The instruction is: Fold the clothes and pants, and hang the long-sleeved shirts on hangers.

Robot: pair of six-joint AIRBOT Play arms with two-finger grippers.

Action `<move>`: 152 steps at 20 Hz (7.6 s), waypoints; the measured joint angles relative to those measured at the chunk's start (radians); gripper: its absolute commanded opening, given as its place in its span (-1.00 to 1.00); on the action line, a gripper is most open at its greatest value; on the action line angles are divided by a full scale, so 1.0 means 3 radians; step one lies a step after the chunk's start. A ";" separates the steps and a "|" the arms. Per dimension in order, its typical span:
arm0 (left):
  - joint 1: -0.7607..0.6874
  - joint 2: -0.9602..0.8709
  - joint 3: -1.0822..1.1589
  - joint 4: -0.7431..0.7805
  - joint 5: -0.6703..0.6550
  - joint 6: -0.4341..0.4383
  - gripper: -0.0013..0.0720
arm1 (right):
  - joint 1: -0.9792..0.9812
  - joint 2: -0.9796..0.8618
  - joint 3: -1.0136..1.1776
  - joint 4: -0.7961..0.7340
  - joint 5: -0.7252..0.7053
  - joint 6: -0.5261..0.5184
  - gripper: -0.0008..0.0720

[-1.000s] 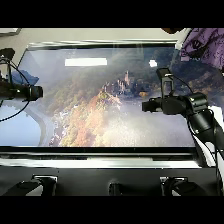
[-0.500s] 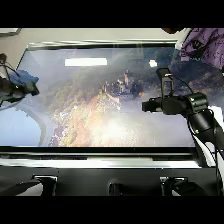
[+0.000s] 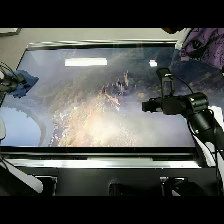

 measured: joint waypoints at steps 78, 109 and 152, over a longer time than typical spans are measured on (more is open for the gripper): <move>-0.0314 0.2487 -0.2902 -0.1639 -0.0779 0.0418 0.69 | 0.0075 -0.0998 -0.1235 0.3681 0.0381 -0.1203 -0.91; -0.0417 0.3450 -0.1584 -0.1311 -0.0403 0.0856 -0.92 | -0.0671 0.0511 0.1109 0.1846 0.0048 -0.0178 -0.91; -0.1054 0.3134 -0.4712 -0.1864 0.1282 0.0809 -0.92 | -0.1162 -0.1909 0.0814 0.2290 -0.0839 -0.0542 0.21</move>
